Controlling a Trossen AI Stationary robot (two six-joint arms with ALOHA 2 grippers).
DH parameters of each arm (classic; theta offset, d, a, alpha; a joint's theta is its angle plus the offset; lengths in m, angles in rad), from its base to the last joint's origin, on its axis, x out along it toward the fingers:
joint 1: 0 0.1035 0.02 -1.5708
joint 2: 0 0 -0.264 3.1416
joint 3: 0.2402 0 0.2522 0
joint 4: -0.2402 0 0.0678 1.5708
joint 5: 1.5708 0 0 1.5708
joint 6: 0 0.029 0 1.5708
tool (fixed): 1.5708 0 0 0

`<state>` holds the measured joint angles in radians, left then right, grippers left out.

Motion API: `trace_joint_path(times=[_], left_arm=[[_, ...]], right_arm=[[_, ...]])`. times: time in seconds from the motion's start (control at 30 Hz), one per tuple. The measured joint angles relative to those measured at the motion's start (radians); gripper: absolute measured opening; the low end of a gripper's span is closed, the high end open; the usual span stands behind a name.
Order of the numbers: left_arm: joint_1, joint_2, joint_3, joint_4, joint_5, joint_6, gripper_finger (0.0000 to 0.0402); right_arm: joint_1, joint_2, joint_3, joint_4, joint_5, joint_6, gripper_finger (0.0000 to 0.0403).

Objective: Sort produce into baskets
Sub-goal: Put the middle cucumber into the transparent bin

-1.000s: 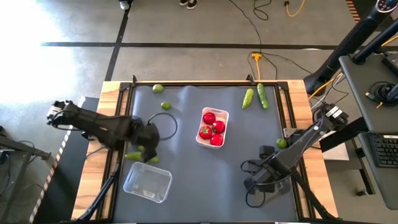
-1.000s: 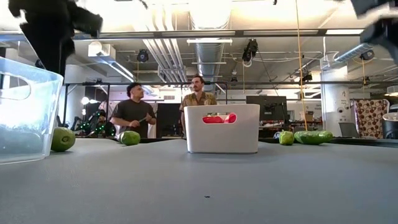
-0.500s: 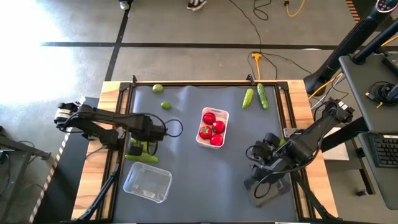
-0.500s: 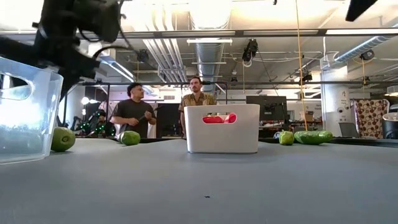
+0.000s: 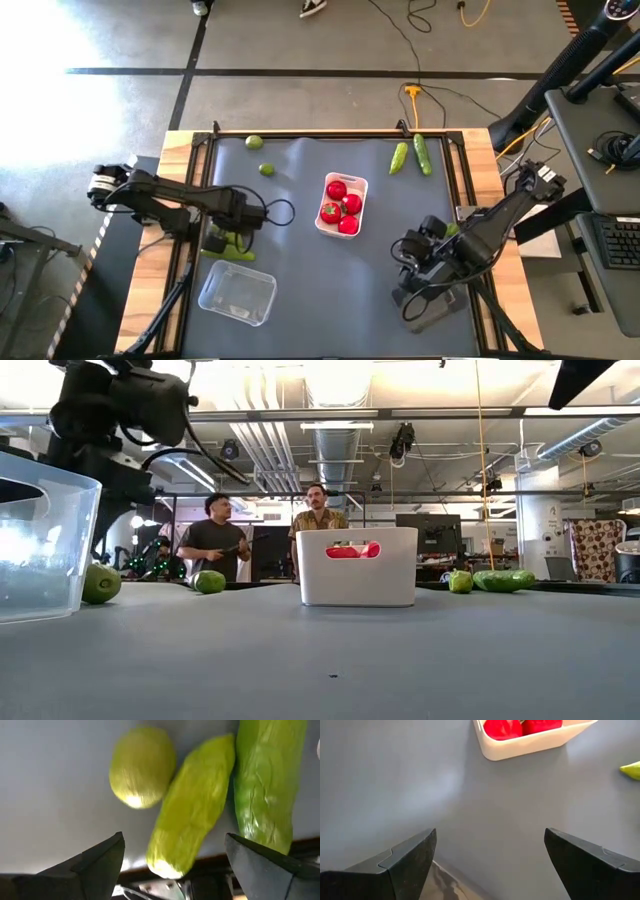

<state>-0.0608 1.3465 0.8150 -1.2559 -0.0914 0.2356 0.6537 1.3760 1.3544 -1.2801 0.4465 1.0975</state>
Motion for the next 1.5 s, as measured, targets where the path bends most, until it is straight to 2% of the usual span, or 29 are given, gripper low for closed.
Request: trace_joint_path(times=[0.13, 0.23, 0.6, 0.77, 0.93, 1.1, 1.27, 1.33, 1.43, 1.5], left_arm=[[-0.001, 0.019, -0.018, 0.022, 0.006, 0.007, 0.0327], [-0.003, 0.037, -0.041, 0.025, 0.047, 0.009, 0.0327], [-0.004, 0.113, -0.098, 0.14, 0.038, 0.009, 0.0322], [-0.004, 0.134, -0.117, 0.187, 0.016, 0.014, 0.0293], [-0.004, 0.137, -0.099, 0.162, -0.025, -0.005, 0.0239], [-0.004, 0.114, 0.015, 0.031, -0.031, -0.066, 0.0186], [-0.011, 0.074, 0.225, -0.119, -0.029, -0.222, 0.0174], [-0.024, 0.054, 0.318, -0.126, 0.008, -0.329, 0.0177], [-0.07, 0.031, 0.446, -0.119, 0.116, -0.484, 0.0179], [-0.123, 0.028, 0.527, -0.115, 0.136, -0.588, 0.0177]], right_arm=[[0.0, 0.007, 0.0, 0.015, 0.0, 0.008, 0.0364], [0.0, 0.008, -0.001, 0.017, 0.0, 0.028, 0.0364], [0.0, 0.008, -0.002, 0.034, 0.027, 0.076, 0.0364], [0.0, 0.008, -0.002, 0.036, 0.027, 0.085, 0.0364], [0.0, 0.008, -0.002, 0.037, 0.027, 0.107, 0.0364], [-0.002, 0.008, -0.002, 0.037, 0.027, 0.09, 0.0364], [-0.012, 0.008, -0.002, 0.037, 0.029, 0.022, 0.0364], [-0.013, 0.008, -0.003, 0.036, 0.038, -0.014, 0.0364], [-0.013, 0.008, -0.004, 0.037, 0.076, -0.057, 0.0364], [-0.013, 0.008, -0.007, 0.037, 0.081, -0.069, 0.0364]])
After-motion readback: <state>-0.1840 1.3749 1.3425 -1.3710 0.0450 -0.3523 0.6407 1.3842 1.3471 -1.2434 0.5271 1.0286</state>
